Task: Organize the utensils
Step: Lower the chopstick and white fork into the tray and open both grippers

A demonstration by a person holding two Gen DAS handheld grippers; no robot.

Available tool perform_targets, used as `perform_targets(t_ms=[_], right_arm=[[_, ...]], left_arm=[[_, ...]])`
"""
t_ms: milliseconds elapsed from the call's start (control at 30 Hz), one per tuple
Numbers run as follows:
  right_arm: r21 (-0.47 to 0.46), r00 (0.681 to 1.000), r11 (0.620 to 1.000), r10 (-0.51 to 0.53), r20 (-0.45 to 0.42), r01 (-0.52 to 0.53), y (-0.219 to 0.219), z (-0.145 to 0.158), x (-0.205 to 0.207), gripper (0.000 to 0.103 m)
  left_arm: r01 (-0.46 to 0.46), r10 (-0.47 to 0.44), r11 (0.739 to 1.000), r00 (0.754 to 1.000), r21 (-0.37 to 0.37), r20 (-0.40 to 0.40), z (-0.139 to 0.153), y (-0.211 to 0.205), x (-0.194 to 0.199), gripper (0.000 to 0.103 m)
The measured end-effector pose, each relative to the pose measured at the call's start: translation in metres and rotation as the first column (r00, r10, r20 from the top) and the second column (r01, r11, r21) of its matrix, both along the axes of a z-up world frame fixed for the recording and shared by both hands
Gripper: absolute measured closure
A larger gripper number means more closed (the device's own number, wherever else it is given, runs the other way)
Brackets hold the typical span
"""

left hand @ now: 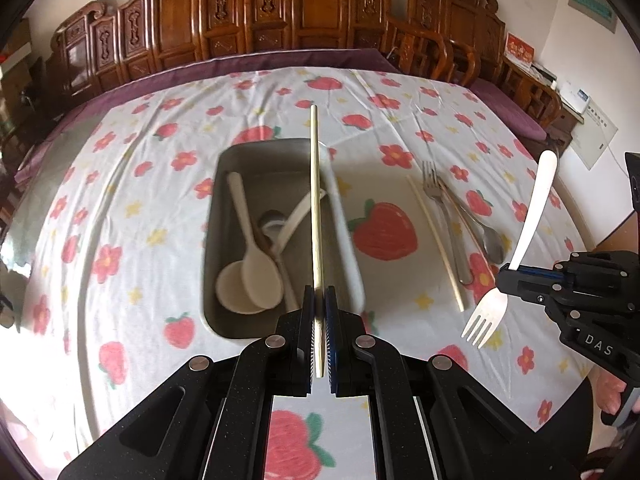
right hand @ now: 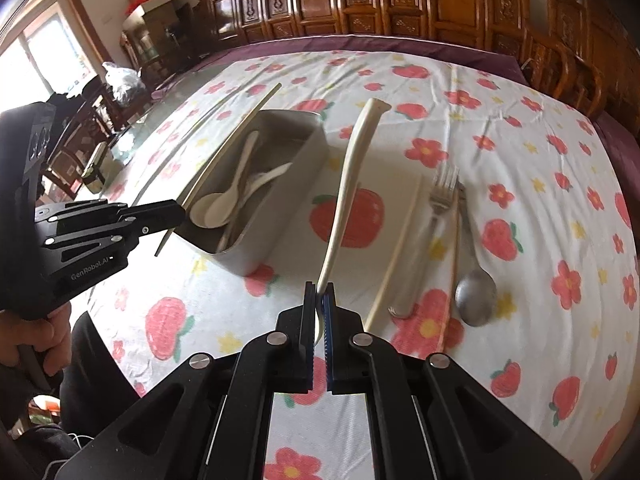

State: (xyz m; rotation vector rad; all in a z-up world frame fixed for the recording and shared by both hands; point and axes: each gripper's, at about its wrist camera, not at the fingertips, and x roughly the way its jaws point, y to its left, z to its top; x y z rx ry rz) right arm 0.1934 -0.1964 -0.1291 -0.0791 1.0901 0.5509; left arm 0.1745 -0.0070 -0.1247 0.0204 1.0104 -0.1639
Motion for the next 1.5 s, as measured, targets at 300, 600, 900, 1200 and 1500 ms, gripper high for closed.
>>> perform_targets(t_ms=[300, 600, 900, 1200, 1500], right_arm=[[0.005, 0.999, 0.999, 0.049, 0.007, -0.049, 0.034, 0.005, 0.006, 0.098], [-0.007, 0.998, 0.998, 0.067, 0.001, -0.067, 0.052, 0.003, 0.012, 0.098], [-0.018, 0.998, 0.998, 0.066, -0.015, -0.066, 0.055, -0.005, 0.019, 0.098], [-0.016, 0.997, 0.997, 0.079, -0.011, -0.079, 0.064, -0.004, 0.028, 0.098], [-0.018, 0.996, 0.996, 0.087, -0.003, -0.087, 0.074, 0.0, 0.031, 0.098]], left_arm=[[-0.032, 0.032, 0.999, 0.999, -0.003, 0.011, 0.005, 0.031, 0.002, 0.099], [0.012, -0.013, 1.0, 0.998, -0.022, -0.058, -0.018, 0.038, 0.02, 0.099], [0.054, -0.056, 0.998, 0.992, -0.023, -0.112, -0.035, 0.038, 0.042, 0.099], [0.043, -0.046, 0.999, 0.992, -0.026, -0.118, -0.041, 0.042, 0.055, 0.099], [0.042, -0.046, 0.998, 0.993, -0.035, -0.111, -0.043, 0.04, 0.06, 0.099]])
